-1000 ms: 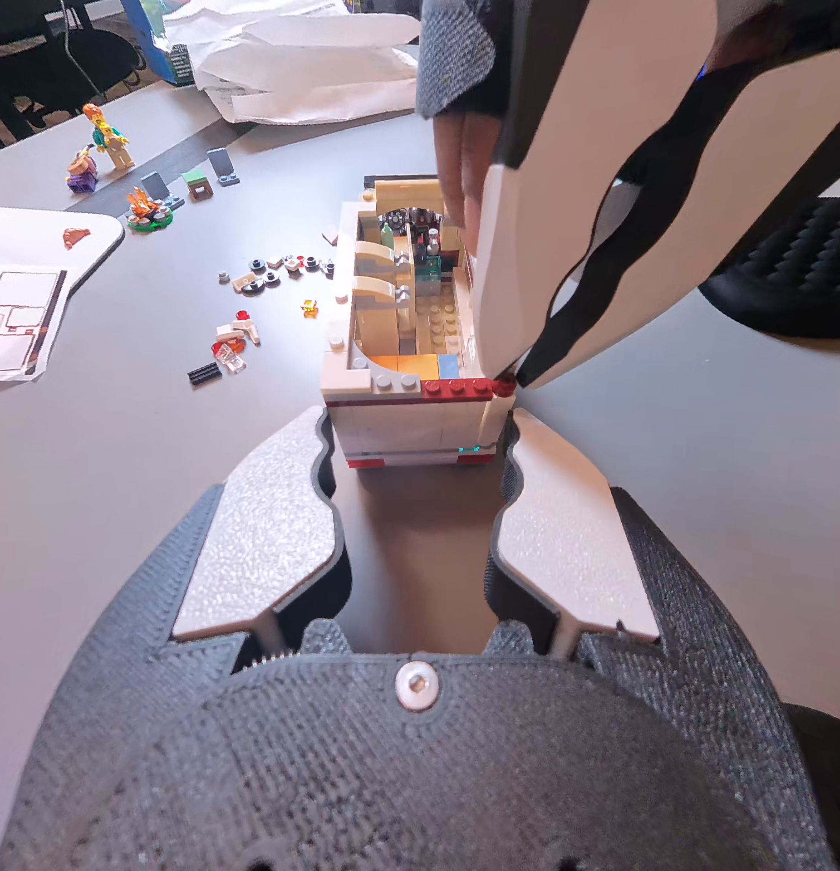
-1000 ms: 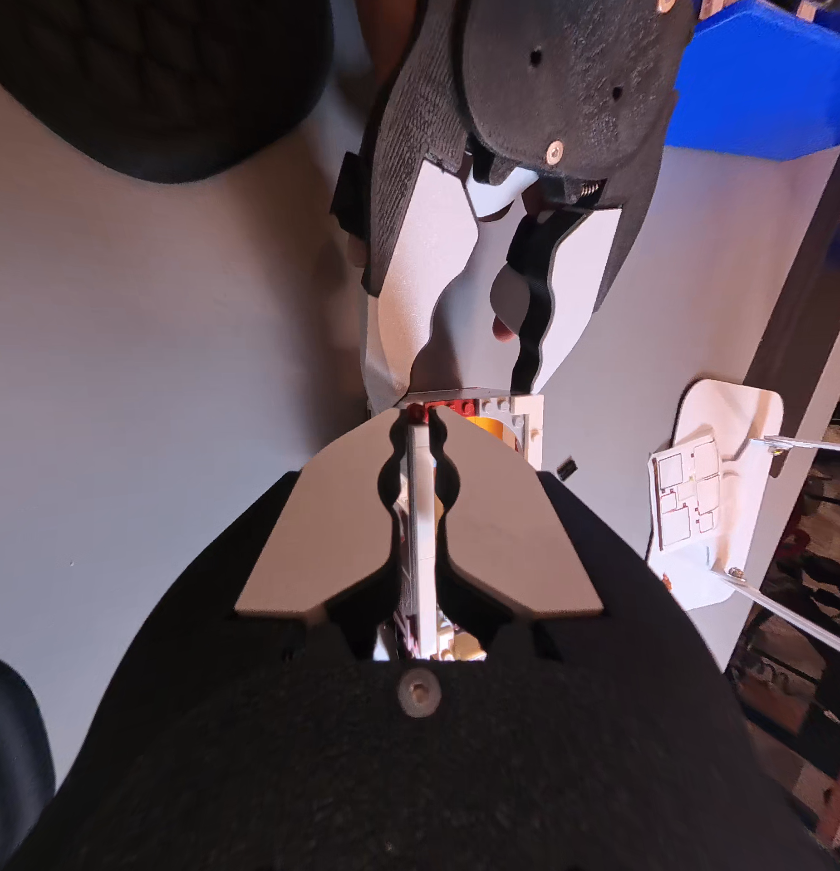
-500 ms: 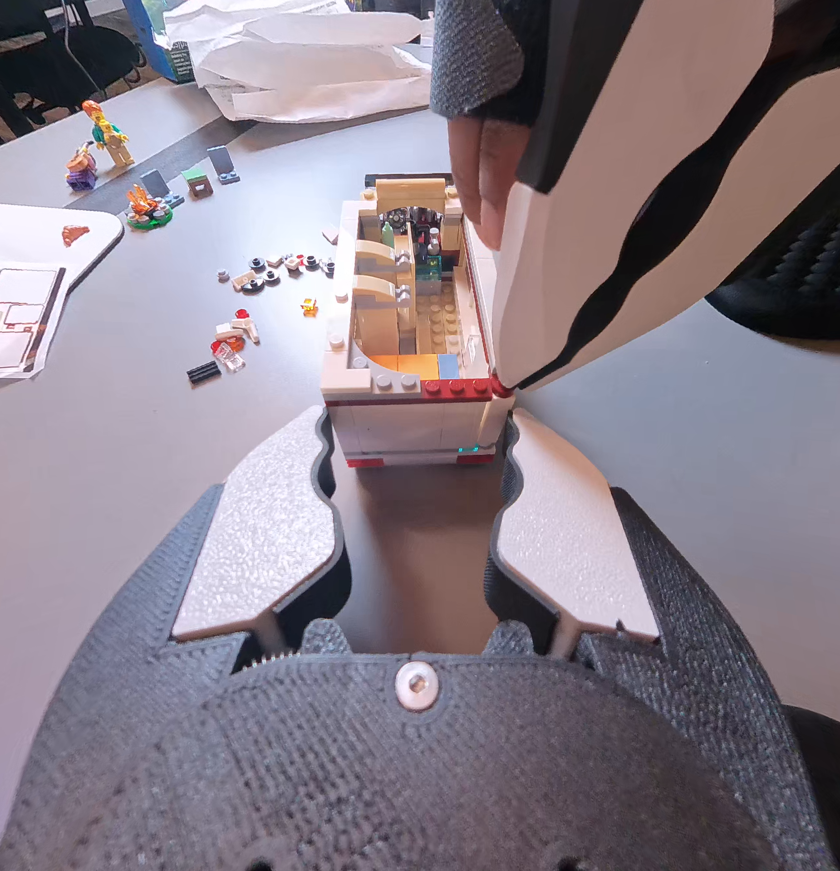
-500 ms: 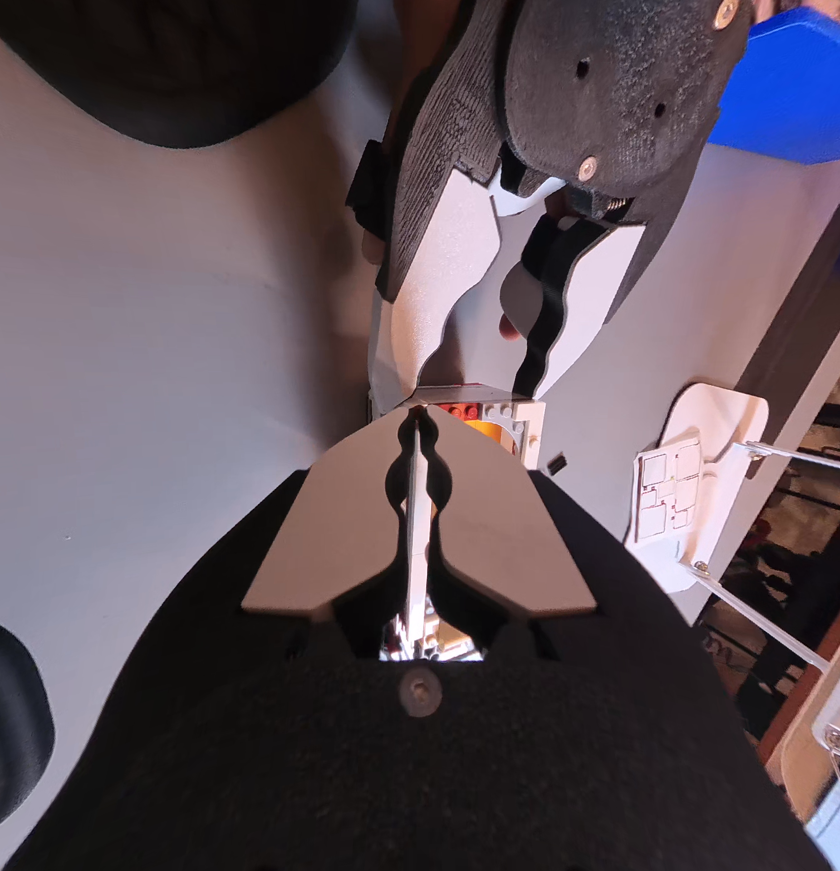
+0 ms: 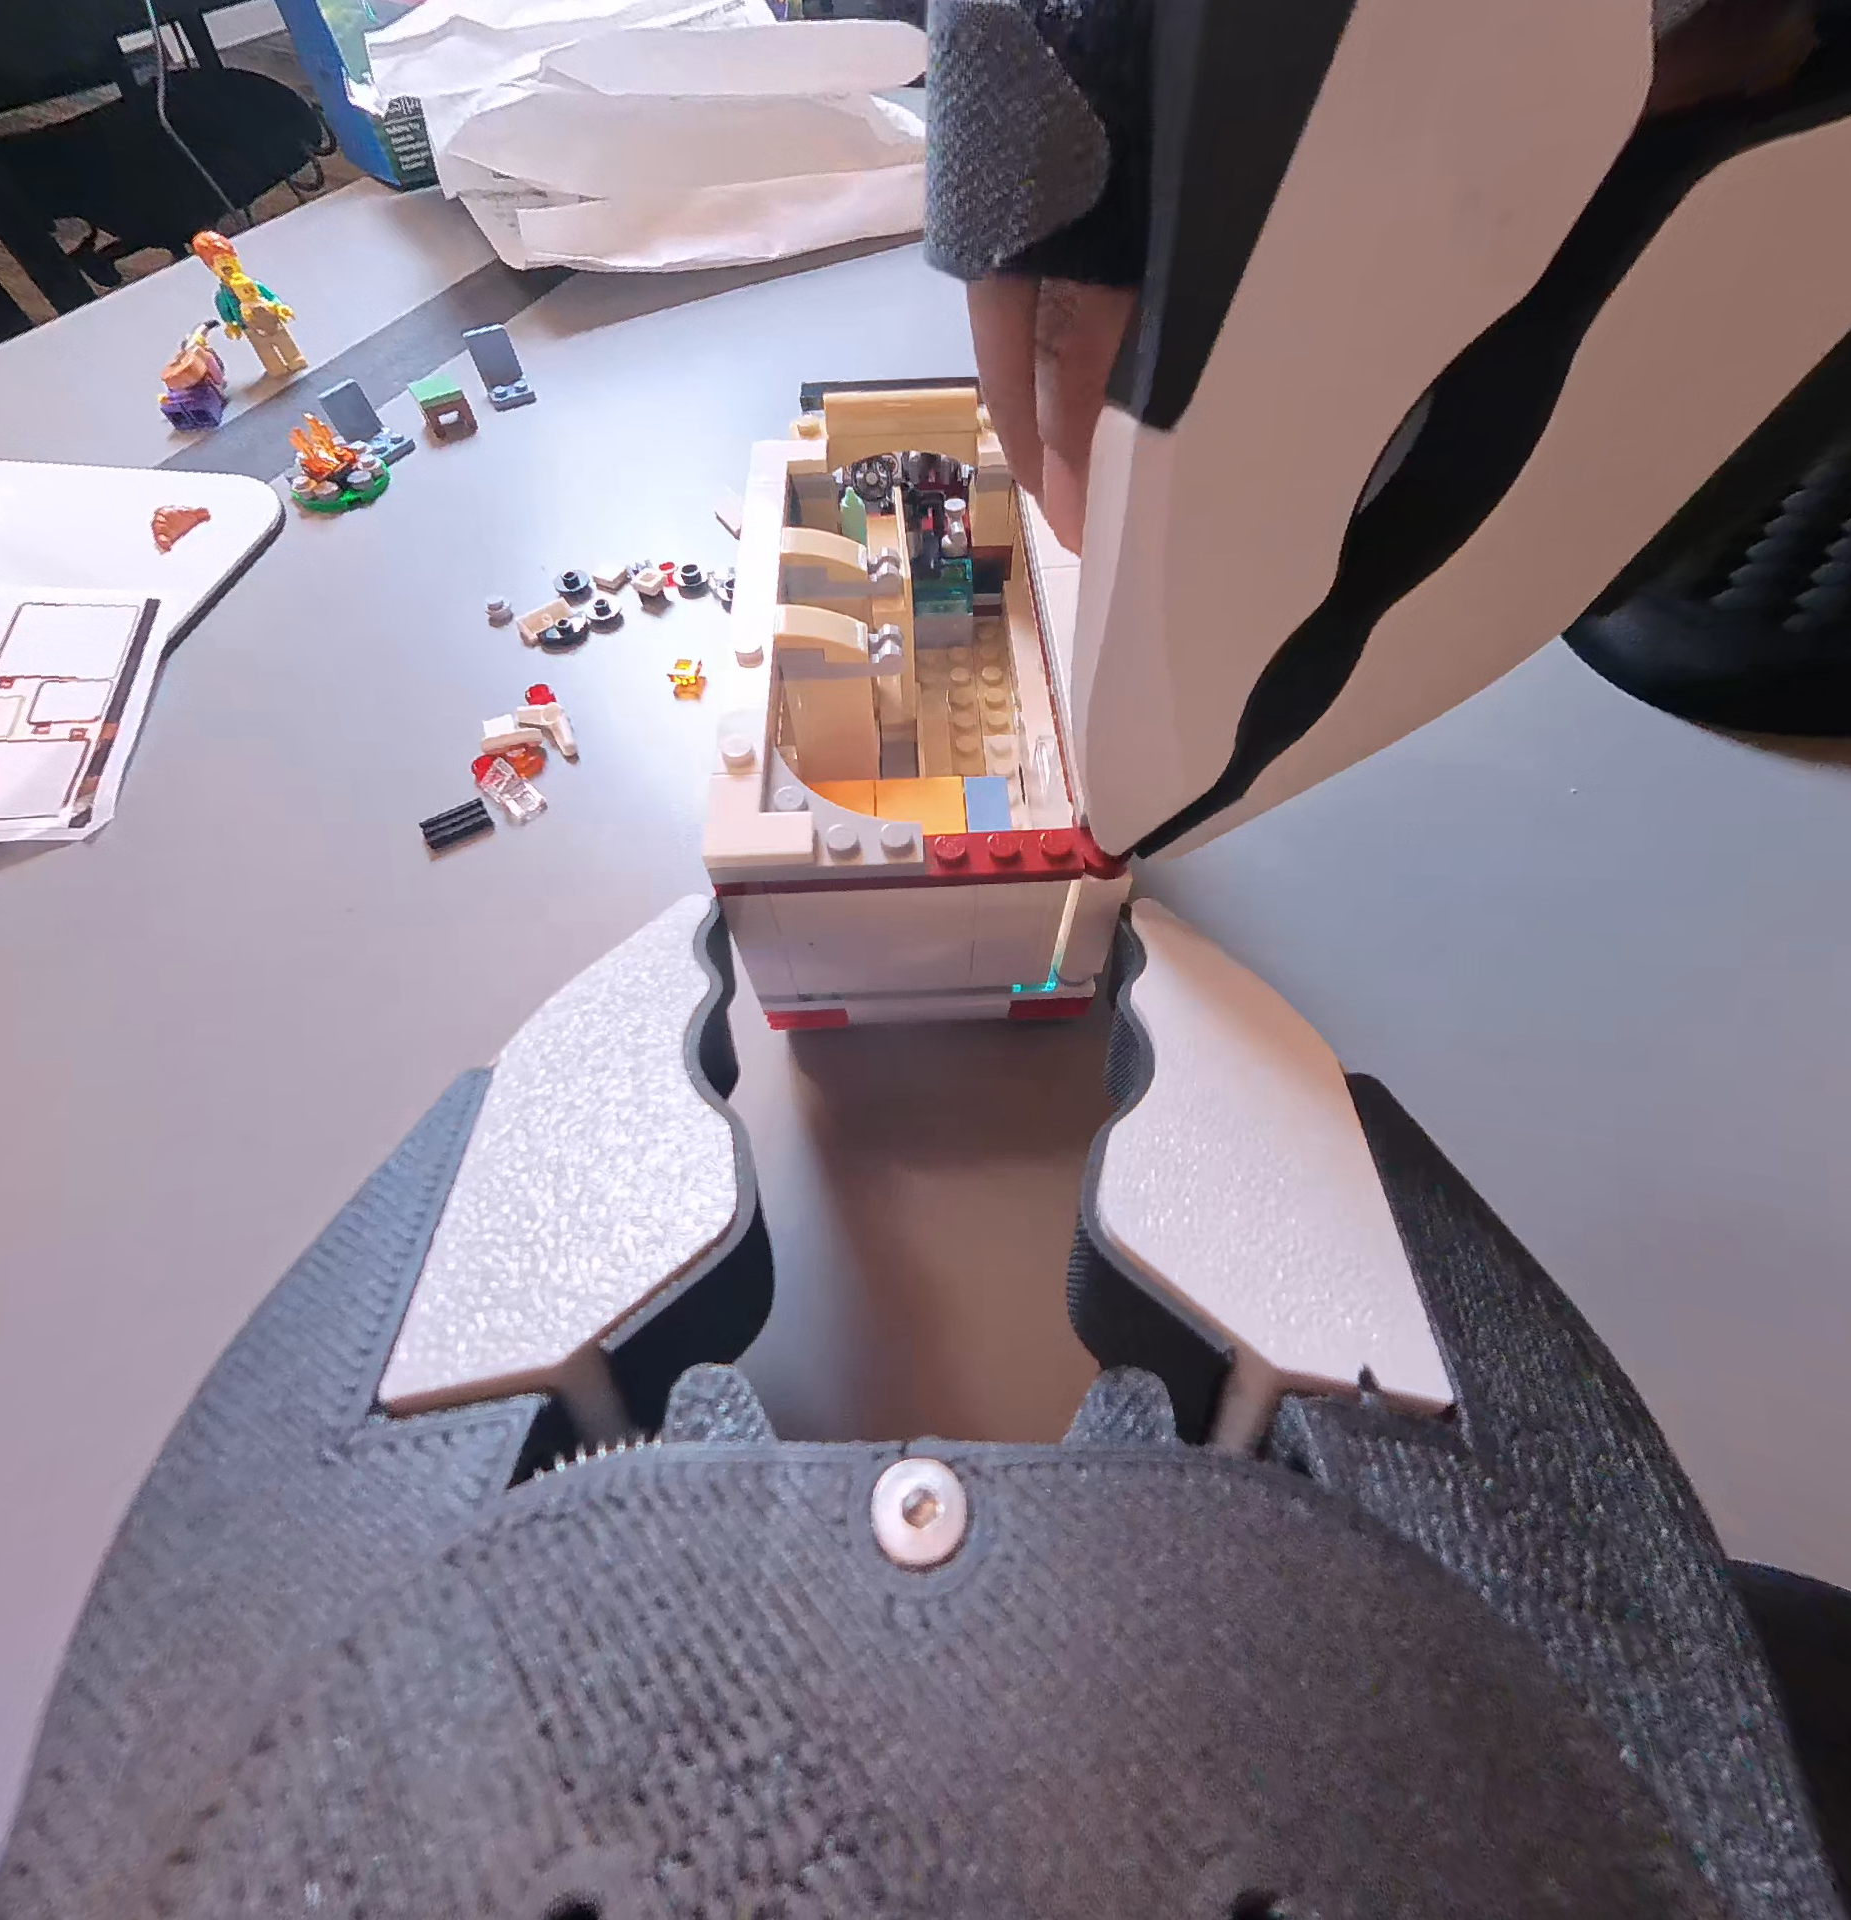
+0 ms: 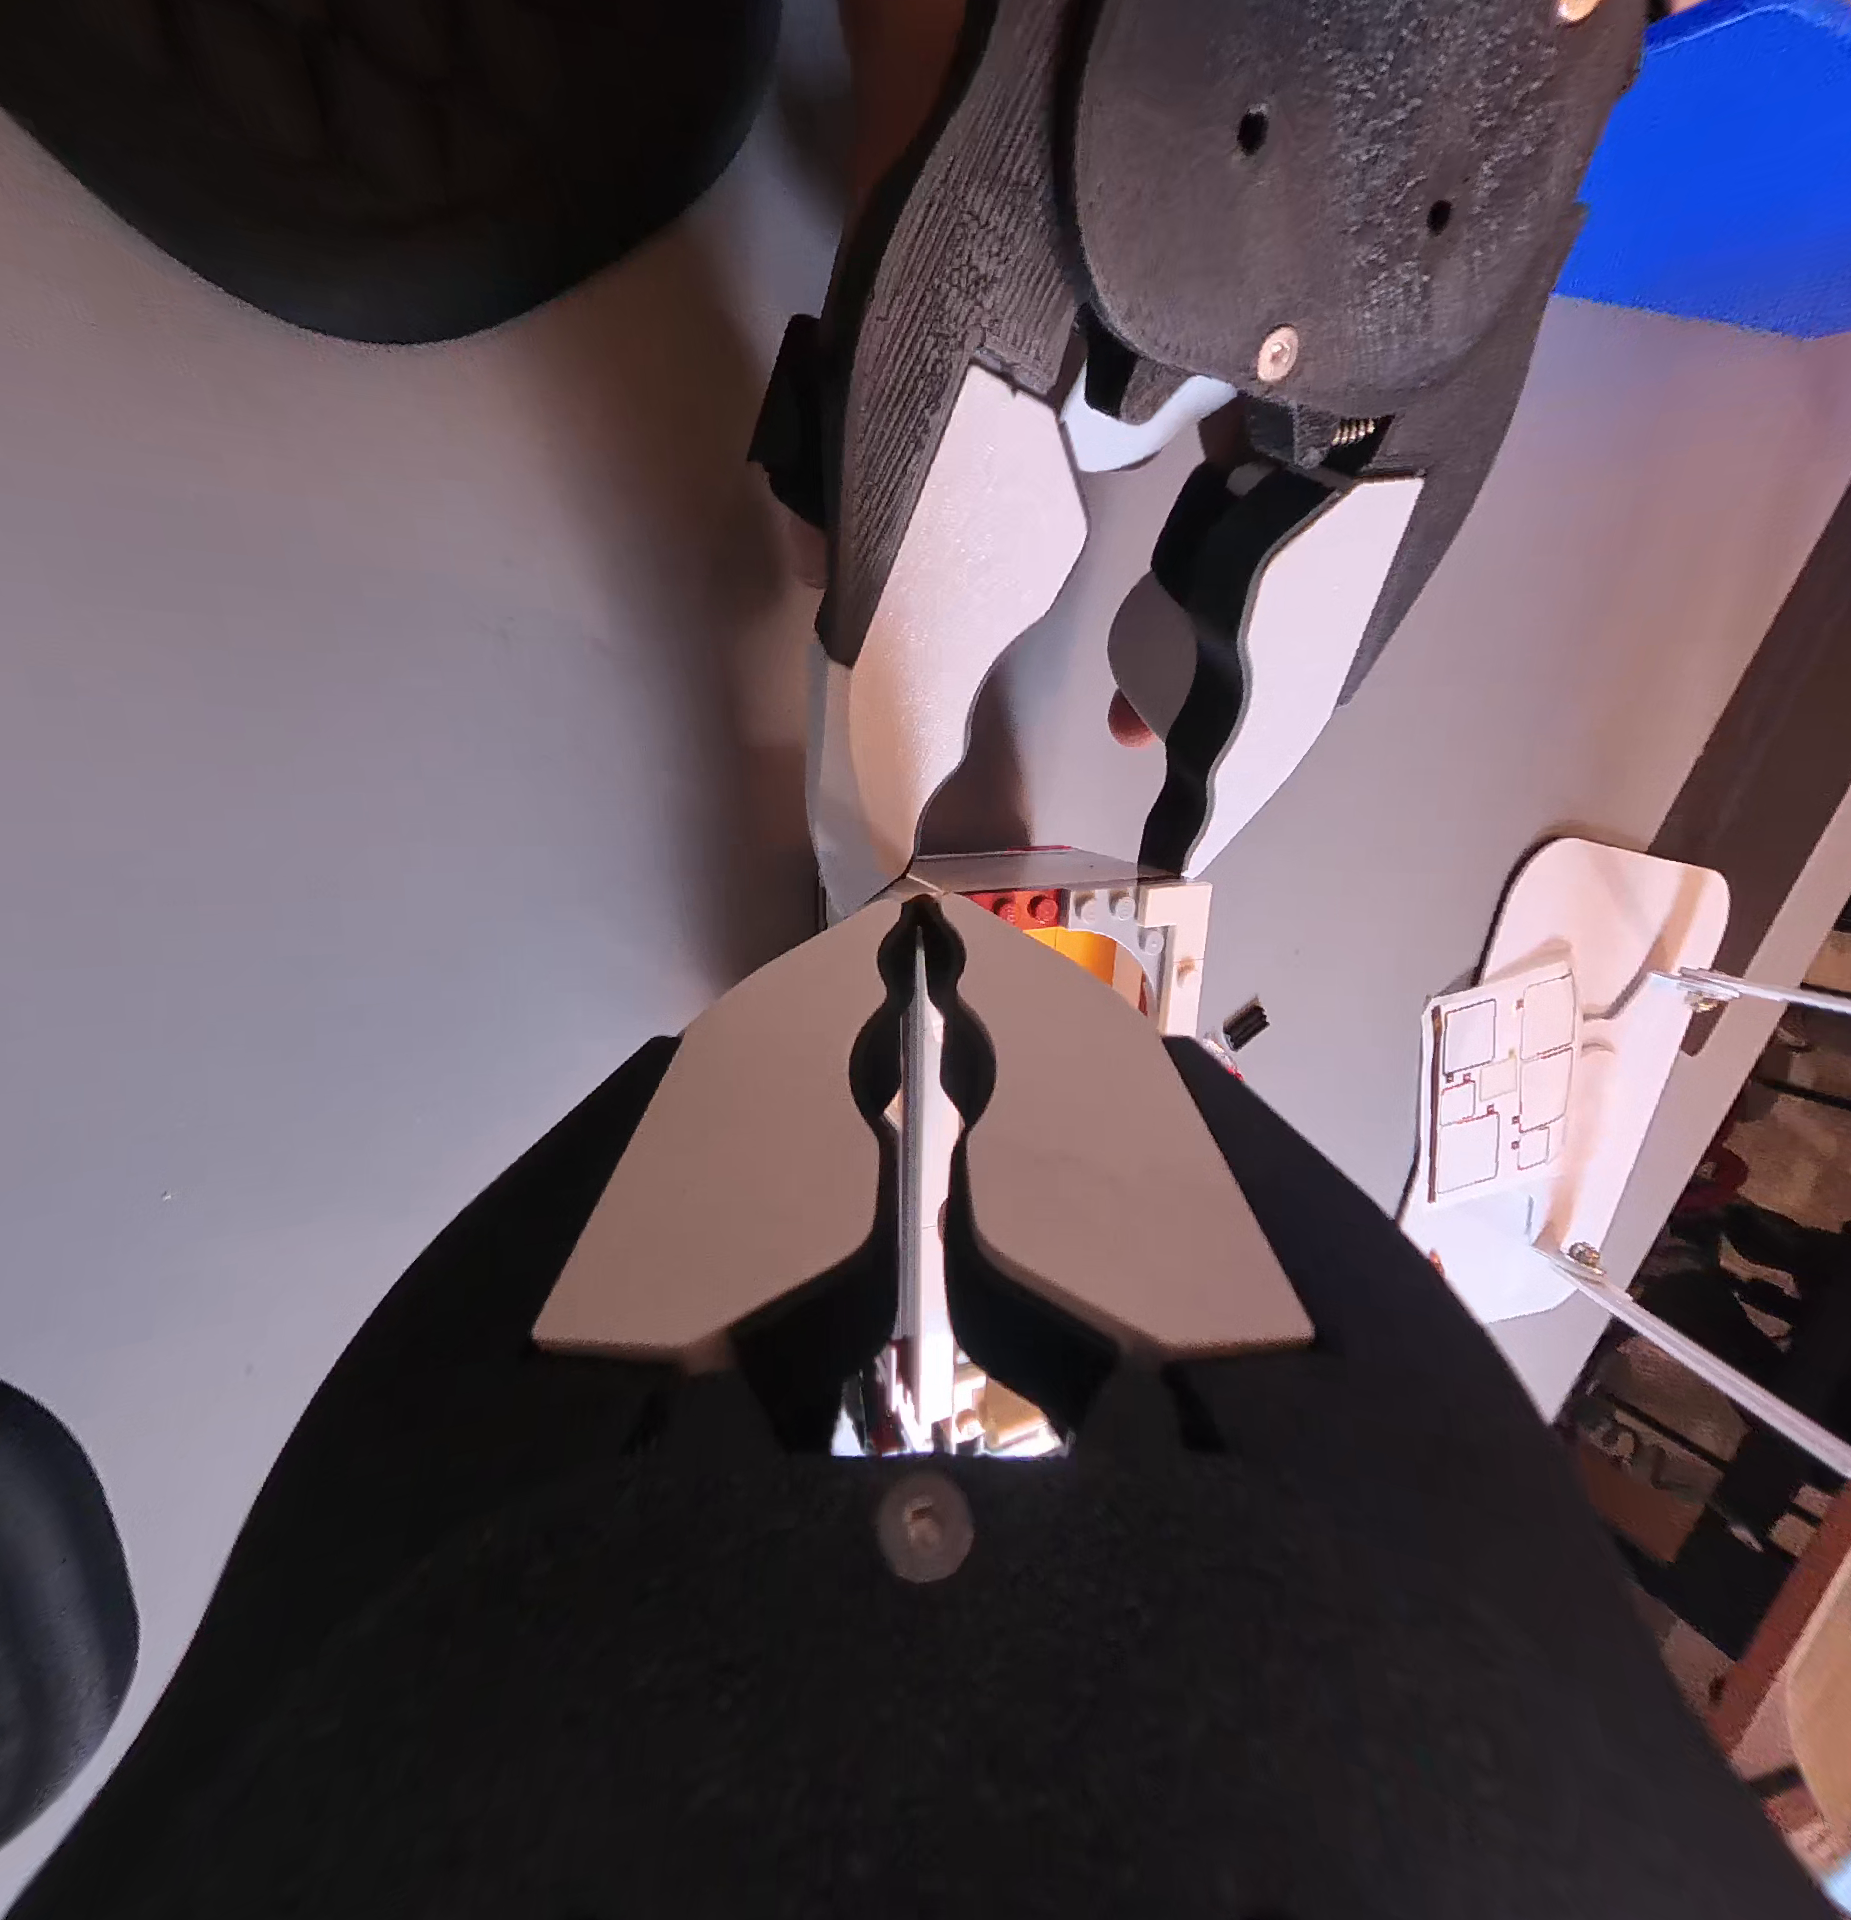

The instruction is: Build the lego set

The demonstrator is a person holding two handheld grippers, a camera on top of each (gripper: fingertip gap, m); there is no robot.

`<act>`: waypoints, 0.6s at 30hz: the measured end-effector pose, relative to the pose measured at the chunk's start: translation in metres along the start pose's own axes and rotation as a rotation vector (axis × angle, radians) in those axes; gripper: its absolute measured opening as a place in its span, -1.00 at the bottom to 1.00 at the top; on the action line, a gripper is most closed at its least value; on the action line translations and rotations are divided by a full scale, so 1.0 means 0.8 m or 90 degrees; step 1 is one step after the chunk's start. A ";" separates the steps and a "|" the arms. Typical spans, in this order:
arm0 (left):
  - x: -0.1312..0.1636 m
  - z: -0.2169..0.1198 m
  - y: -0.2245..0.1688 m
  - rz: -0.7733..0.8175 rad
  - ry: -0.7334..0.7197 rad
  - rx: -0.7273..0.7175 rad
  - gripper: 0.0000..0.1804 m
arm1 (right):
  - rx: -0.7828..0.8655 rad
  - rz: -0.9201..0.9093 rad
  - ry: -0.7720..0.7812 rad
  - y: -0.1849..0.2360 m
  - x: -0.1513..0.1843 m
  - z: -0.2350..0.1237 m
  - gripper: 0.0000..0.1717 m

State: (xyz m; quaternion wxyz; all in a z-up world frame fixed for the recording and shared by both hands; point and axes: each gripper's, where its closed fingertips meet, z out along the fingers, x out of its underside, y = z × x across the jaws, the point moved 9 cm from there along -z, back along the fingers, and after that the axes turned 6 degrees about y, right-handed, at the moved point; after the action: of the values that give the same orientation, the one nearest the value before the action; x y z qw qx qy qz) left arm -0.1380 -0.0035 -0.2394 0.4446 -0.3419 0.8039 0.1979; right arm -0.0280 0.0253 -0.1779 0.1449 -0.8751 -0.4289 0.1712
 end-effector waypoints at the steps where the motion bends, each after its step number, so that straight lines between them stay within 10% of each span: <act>1: 0.000 0.000 0.000 0.001 -0.001 -0.001 -0.22 | 0.003 0.005 -0.007 0.000 0.002 -0.001 -0.99; 7: 0.000 0.000 0.000 0.001 -0.001 0.000 -0.22 | -0.020 0.043 -0.012 -0.009 0.020 -0.008 -0.74; 18: 0.010 -0.003 -0.003 0.075 0.053 0.019 -0.03 | -0.058 0.061 -0.011 -0.011 0.033 0.003 -0.88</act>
State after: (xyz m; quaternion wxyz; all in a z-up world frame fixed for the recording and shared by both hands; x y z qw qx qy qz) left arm -0.1411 -0.0096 -0.2451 0.4036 -0.2950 0.8433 0.1973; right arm -0.0203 0.0519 -0.1810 0.0933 -0.8987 -0.3953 0.1656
